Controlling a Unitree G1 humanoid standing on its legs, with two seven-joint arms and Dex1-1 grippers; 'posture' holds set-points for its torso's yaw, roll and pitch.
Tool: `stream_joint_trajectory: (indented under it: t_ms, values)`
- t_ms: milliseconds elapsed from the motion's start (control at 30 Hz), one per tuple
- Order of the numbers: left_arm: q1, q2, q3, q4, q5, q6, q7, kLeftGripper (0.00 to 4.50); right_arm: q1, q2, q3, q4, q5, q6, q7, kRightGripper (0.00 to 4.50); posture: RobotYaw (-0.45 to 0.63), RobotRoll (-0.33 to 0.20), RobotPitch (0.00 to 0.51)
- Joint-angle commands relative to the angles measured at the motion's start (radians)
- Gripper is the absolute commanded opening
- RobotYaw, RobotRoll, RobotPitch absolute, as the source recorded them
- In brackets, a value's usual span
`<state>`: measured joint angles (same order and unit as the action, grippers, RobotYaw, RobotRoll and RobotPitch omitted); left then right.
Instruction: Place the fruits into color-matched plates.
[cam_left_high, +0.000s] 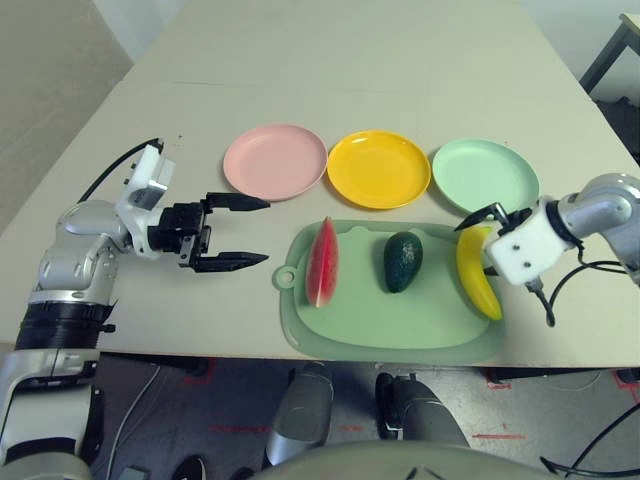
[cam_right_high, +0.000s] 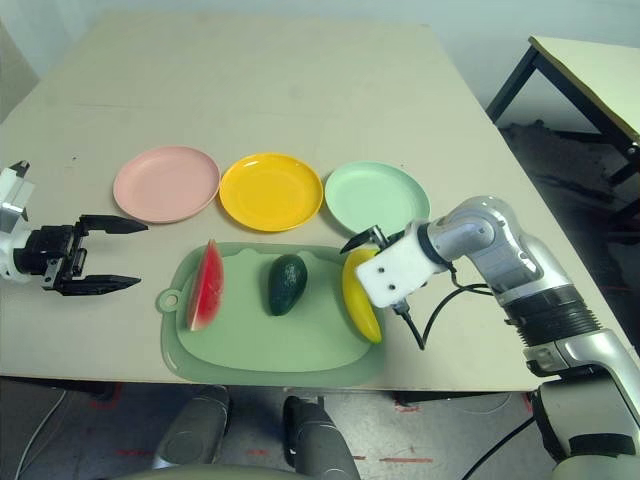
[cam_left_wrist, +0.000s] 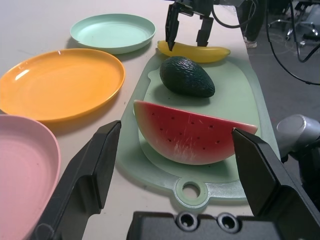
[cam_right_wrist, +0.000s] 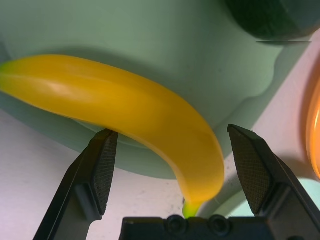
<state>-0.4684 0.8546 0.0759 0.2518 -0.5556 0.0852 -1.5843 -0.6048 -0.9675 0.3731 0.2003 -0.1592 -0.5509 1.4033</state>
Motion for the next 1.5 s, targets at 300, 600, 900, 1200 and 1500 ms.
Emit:
stream_joint_trajectory:
  t_ms: [300,600,900,1200,1500]
  values:
    - [-0.054,-0.033,-0.034,0.071,0.039,-0.044,-0.03,4.5,0.096,-0.037,0.0,-0.139,0.049,0.107,0.065,2.25,0.25,0.0,0.146]
    - [-0.079,-0.039,-0.06,0.111,0.038,-0.071,-0.03,4.5,0.063,-0.048,-0.026,-0.21,0.098,0.205,0.1,1.66,0.23,0.0,0.143]
    - [-0.101,-0.056,-0.042,0.143,0.111,-0.025,0.093,4.5,-0.371,0.156,-0.025,0.094,-0.01,0.271,-0.047,1.66,0.23,0.0,0.143]
    - [-0.126,-0.093,-0.038,0.129,0.204,0.014,0.31,4.5,-0.633,0.48,0.084,0.767,-0.268,0.077,-0.471,1.66,0.25,0.0,0.142]
    - [-0.111,-0.093,-0.027,0.095,0.224,0.042,0.407,4.5,-0.723,0.639,0.154,1.076,-0.414,0.05,-0.738,1.66,0.29,0.0,0.145]
